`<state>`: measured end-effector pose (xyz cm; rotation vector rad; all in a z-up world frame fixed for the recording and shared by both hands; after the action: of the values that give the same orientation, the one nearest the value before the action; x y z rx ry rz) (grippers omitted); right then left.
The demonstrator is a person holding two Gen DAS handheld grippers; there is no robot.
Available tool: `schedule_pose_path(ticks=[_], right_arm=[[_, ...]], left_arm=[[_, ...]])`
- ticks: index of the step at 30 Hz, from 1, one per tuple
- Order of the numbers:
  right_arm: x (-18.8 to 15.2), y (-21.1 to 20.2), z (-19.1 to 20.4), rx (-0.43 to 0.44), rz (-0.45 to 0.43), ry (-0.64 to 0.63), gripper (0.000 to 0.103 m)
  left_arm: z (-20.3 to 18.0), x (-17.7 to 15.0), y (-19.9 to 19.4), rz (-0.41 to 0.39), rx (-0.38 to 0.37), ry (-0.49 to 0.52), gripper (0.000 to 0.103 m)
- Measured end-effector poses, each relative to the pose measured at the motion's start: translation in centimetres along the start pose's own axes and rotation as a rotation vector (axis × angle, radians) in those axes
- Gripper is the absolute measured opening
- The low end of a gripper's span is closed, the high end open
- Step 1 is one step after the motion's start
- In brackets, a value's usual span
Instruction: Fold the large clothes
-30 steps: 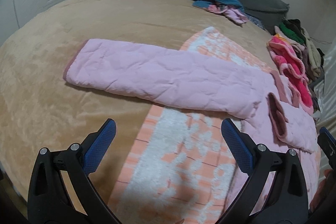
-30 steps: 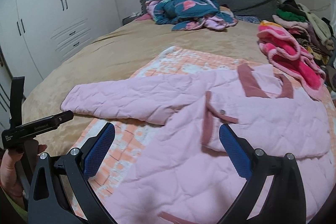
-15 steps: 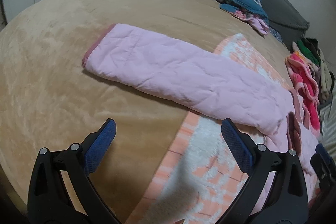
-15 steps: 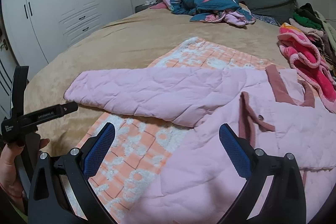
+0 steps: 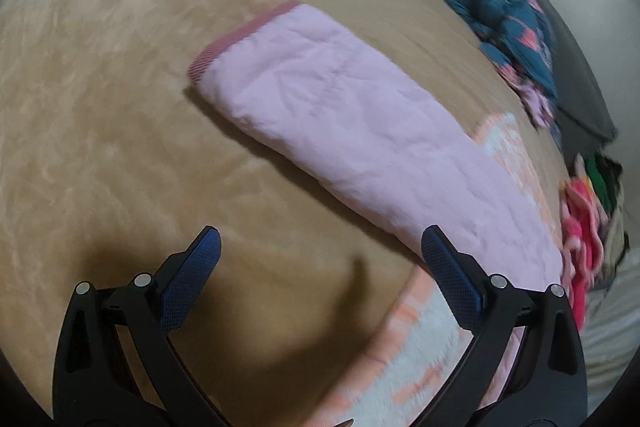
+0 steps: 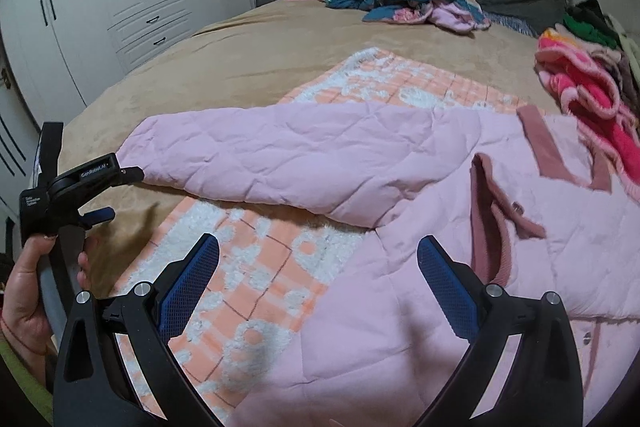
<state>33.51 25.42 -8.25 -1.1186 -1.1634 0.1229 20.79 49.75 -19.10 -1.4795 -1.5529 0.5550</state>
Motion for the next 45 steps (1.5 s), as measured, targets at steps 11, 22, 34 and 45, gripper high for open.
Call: schedule_pose_path(ticks=[11,22,34,45], right_arm=[[-1.4,2.3,-1.5,-0.004,0.03,0.029,0.099],[-2.8,0.4,-3.4,-0.023,-0.004,0.106,0.099],[-4.0,-2.8,-6.3,-0.089,-0.03,0.144,0.099],[-4.8,-7.1,-7.8,-0.113,-0.078,0.099,0.099]], left_arm=[[1.0,2.4,1.5,-0.064,0.007,-0.073,0.094],[0.2,3.9,2.1,-0.1,-0.006,-0.076,0.089],[-2.4,4.9,0.5,-0.121,-0.127,-0.015,0.013],[-8.6,4.5,-7.8,-0.233,-0.267,0.119,0.011]])
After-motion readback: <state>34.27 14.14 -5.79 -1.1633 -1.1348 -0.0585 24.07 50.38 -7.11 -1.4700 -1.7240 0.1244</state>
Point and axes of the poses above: each gripper's, at about its wrist camera, not at the fingertips, and y roughly the way its jaws point, z to its left, x to its top, the point moved 10 cm from there along y, roughly the way its jaws point, and after that the axes turned 12 degrees about -y, right-handed, at the moved point
